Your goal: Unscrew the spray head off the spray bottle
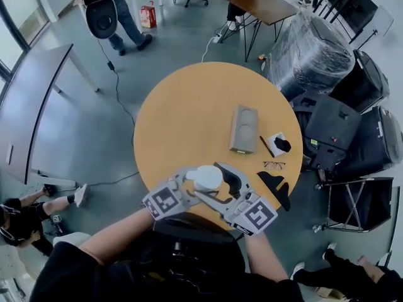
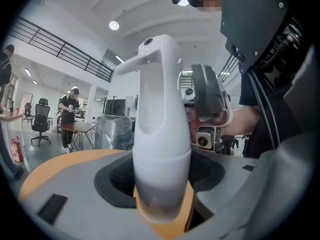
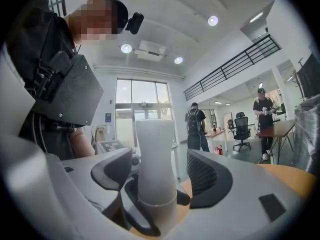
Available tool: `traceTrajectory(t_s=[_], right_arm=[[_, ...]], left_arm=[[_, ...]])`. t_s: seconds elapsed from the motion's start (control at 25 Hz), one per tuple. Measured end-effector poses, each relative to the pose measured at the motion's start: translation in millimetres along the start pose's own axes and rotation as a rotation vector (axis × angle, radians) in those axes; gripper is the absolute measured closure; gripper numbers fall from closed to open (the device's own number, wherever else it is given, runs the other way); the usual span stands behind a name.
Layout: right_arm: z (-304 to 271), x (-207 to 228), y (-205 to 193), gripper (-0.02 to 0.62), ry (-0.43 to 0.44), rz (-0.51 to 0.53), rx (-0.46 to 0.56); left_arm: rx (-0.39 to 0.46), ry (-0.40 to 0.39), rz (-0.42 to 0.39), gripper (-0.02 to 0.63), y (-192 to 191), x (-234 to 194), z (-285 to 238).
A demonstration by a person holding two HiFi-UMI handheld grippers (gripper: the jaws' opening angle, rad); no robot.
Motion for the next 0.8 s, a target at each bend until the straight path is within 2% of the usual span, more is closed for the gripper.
traceTrajectory(t_s=[0.08,0.2,0.4,0.48,0.64,0.8], right_arm=[[-6,2,-1,0.263,0.012,0.010,-0.004],[-15,10,3,0.342,0.001,0.002,0.010],[-26,12,0,0.345,0.012,0.023,0.004],[-26,11,0,0.372,0.023,0.039,0.004],[-26,12,3,0.394,0.077,0.072,0.008],[-22,9,6,0.400,0.137,0.050,0.019]], left_arm=[[-0.006,0.003,-0.009,0.301,0,1,-5],[-0.006,0.010,0.010,0.301,0,-8,-9],[-0.033,0.022,-0.015,0.301,-3,-15,-10],[-0.051,0.016,-0.019,0.302,-6,-13,-11],[-0.041,-0.042,-0.028,0.302,-4,-14,-11],[-0.023,-0.133,-0.061,0.304,-2,-10,-6]])
Point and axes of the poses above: the fingertips, and each gripper's own axes: z backward along the fingers, x to its right, y out of its top, the point moved 3 cm from there along z, backward along the fingers, and after that the axes turned 2 degrees about -y, right-handed, at the moved point
